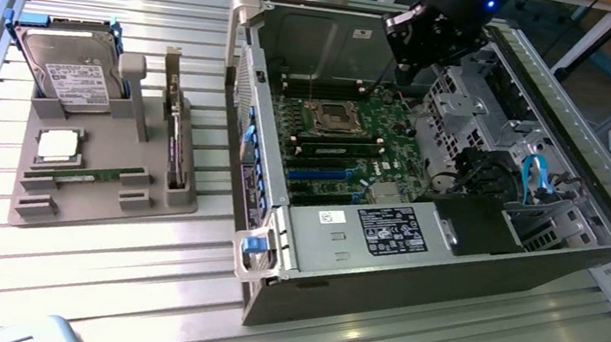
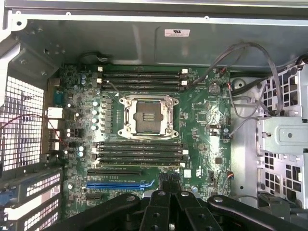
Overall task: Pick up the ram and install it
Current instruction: 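Press down the ram until it locks into place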
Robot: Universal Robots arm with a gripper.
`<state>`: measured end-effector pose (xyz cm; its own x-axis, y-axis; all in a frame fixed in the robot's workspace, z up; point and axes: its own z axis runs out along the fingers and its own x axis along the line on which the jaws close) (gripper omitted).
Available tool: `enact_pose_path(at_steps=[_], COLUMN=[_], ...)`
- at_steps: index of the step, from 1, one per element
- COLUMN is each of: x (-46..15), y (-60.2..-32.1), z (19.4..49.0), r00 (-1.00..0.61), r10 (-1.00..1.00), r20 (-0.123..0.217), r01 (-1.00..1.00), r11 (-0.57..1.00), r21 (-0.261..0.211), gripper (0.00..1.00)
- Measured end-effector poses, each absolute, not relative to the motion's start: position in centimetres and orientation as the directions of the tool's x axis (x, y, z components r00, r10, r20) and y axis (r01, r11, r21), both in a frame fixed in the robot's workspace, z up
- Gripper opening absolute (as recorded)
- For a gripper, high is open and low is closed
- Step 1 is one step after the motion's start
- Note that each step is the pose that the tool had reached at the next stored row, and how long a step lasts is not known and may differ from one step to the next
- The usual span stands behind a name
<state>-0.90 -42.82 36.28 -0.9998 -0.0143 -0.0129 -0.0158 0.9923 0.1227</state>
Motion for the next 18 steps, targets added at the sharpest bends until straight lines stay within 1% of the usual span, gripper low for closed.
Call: enact_pose_path(at_steps=[2, 3, 6, 7, 10, 12, 18], x=[-0.9, -0.89, -0.9, -0.9, -0.9, -0.89, -0.89], y=[-42.82, -42.83, -42.76, -42.76, -42.73, -42.51, -42.5], z=[36.28, 36.28, 36.23, 36.24, 36.23, 36.23, 36.23], r00=[-1.0, -1.0, -0.999, -0.999, -0.999, -0.998, -0.998], r10=[-0.014, -0.015, -0.014, -0.014, -0.014, -0.014, -0.014], r20=[-0.013, -0.007, 0.042, 0.047, 0.048, 0.057, 0.058], r01=[-0.016, -0.015, -0.009, -0.008, -0.008, -0.007, -0.007], r11=[0.992, 0.992, 0.992, 0.992, 0.992, 0.992, 0.992], r21=[0.123, 0.123, 0.125, 0.125, 0.125, 0.125, 0.125], gripper=[0.1, 0.1, 0.1, 0.1, 0.1, 0.1, 0.1])
